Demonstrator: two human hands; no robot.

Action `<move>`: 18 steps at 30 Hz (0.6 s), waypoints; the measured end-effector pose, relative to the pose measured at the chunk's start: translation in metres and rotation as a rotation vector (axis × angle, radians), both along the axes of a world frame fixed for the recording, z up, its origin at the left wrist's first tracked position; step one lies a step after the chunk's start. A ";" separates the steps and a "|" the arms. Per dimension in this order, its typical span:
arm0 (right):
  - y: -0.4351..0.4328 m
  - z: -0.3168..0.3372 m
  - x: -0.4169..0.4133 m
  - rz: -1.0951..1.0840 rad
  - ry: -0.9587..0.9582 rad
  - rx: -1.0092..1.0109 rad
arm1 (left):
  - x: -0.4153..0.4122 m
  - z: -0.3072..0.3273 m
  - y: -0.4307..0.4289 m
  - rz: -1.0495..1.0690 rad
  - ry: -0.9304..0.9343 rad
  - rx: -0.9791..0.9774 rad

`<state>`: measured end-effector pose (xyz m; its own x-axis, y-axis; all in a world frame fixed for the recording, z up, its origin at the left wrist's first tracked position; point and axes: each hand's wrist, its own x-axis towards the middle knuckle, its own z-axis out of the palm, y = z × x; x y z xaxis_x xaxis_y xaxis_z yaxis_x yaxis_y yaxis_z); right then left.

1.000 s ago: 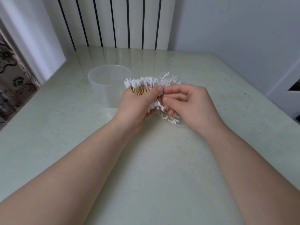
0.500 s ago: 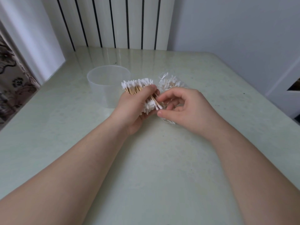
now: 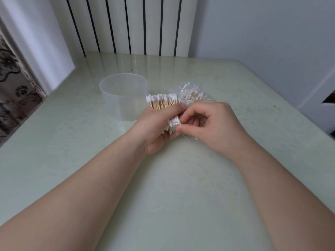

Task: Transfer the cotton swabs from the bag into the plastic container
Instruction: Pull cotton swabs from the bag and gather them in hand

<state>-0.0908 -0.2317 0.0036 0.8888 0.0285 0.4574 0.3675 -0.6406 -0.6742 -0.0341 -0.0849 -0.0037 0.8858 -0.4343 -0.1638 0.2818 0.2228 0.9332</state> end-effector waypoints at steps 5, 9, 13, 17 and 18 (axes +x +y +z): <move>-0.001 0.003 -0.001 -0.021 0.067 0.009 | 0.005 -0.001 0.002 0.046 -0.011 -0.027; -0.017 0.003 0.001 -0.179 0.144 -0.249 | 0.003 -0.003 0.002 0.111 -0.067 -0.007; -0.018 0.000 0.004 -0.306 0.116 -0.418 | 0.005 -0.006 0.000 0.176 -0.096 0.014; -0.009 -0.003 0.005 -0.324 0.095 -0.509 | 0.006 -0.009 -0.002 0.193 -0.120 0.041; -0.008 -0.004 0.007 -0.335 0.107 -0.529 | 0.006 -0.010 -0.003 0.191 -0.131 0.048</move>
<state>-0.0840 -0.2393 -0.0009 0.9288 -0.0607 0.3656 0.0378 -0.9658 -0.2564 -0.0280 -0.0878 -0.0138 0.9660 -0.2516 -0.0588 0.1151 0.2152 0.9698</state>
